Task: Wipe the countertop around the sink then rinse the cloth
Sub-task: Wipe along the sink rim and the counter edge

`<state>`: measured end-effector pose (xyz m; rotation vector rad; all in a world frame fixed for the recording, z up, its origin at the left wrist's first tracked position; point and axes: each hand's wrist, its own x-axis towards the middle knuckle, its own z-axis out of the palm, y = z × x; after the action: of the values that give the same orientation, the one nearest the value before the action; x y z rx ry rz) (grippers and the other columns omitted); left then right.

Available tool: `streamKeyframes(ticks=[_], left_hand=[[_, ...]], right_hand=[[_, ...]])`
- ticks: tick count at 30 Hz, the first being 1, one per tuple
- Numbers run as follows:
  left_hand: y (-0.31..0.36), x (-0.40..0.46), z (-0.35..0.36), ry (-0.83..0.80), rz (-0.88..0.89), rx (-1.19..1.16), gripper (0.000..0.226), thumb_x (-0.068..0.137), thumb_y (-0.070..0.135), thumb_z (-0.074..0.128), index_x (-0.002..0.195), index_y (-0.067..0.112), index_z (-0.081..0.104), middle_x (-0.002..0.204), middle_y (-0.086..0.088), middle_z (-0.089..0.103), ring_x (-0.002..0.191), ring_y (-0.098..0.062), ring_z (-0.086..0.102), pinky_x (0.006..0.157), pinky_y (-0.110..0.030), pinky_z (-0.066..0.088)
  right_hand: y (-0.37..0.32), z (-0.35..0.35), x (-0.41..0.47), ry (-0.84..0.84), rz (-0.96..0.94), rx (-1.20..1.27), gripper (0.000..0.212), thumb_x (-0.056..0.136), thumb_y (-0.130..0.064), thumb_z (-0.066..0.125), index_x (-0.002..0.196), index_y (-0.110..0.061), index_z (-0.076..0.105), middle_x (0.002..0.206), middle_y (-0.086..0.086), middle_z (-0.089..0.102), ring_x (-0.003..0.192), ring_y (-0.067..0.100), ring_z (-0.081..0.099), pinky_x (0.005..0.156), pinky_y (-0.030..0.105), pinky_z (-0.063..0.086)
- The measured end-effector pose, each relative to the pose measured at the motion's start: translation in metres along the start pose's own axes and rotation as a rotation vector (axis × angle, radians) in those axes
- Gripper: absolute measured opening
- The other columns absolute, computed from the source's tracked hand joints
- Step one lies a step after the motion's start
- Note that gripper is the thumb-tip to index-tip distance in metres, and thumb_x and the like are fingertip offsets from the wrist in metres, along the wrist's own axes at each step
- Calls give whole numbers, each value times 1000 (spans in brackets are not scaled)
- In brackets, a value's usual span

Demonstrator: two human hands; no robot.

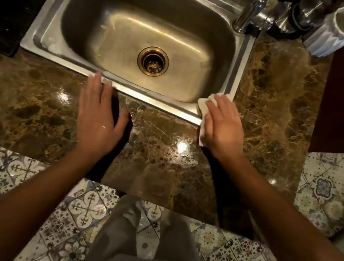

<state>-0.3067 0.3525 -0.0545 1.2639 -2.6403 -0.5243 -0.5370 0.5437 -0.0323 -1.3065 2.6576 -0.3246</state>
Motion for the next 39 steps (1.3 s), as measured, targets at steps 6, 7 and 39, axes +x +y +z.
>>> streamKeyframes(ticks=[6, 7, 39], left_hand=[[-13, 17, 5, -50, -8, 106, 76, 107, 52, 31, 163, 4, 15, 174, -16, 6, 162, -31, -1, 131, -51, 5], [-12, 16, 5, -45, -7, 109, 76, 107, 53, 31, 163, 3, 15, 174, -16, 6, 162, -31, -1, 131, -50, 5], [-11, 16, 10, -16, -18, 159, 77, 104, 48, 37, 163, 4, 15, 174, -16, 7, 162, -31, 2, 131, -50, 7]], right_hand=[[-43, 17, -32, 80, 79, 153, 39, 106, -22, 42, 138, -8, 60, 143, 14, 57, 138, 30, 47, 121, 44, 32], [-46, 19, -33, 61, 71, 167, 43, 107, -25, 39, 142, -9, 57, 148, 14, 54, 142, 30, 45, 122, 45, 29], [4, 10, 1, -74, -147, 96, 49, 106, -28, 38, 147, -7, 54, 160, 16, 42, 154, 30, 30, 127, 48, 19]])
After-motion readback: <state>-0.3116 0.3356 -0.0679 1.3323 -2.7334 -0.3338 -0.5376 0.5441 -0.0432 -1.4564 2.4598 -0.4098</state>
